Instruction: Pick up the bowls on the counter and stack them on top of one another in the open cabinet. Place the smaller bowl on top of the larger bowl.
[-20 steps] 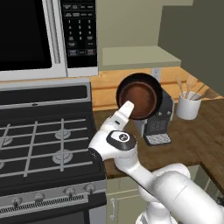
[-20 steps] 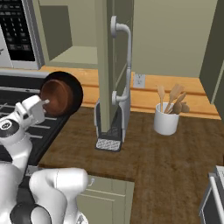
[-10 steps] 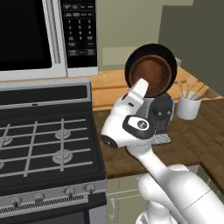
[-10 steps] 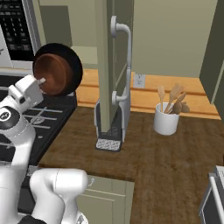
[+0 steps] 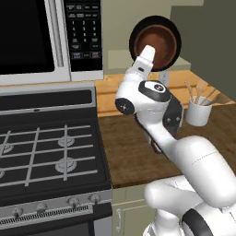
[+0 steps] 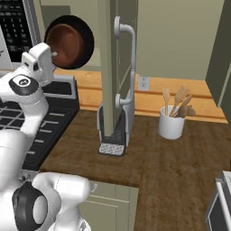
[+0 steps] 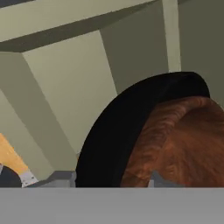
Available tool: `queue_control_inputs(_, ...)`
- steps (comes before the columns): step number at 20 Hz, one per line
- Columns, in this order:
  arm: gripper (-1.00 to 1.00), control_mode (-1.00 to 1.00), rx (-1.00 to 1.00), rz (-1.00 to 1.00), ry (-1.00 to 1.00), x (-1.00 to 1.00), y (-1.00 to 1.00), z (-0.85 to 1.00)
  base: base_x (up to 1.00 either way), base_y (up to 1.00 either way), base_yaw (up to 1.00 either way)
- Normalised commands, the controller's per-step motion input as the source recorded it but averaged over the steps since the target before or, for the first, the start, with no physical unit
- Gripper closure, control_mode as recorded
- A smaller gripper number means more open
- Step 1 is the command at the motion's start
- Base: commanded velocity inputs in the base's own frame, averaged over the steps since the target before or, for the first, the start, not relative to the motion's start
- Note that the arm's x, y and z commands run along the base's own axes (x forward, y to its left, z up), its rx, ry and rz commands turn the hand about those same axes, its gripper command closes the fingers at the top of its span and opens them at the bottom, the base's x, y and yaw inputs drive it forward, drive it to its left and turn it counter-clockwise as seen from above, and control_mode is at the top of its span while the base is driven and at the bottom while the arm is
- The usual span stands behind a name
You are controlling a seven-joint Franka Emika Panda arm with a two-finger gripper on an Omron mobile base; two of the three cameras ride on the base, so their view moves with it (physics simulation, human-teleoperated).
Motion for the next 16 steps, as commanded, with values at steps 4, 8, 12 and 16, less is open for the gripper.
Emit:
queue_control_inputs(4,1.00,-1.00,-0.26,0.06,0.70,0.87,0.33,0.00,0.00,0.00,0.00)
queue_control_inputs(8,1.00,-1.00,-0.07,0.00,0.48,0.54,0.02,0.00,0.00,0.00,0.00)
queue_control_inputs(12,1.00,-1.00,0.02,-0.01,-0.01,0.05,-0.08,0.01,0.00,0.00,0.00)
queue_control_inputs(16,1.00,-1.00,0.01,-0.02,0.01,0.63,-0.08,0.00,0.00,0.00,0.00)
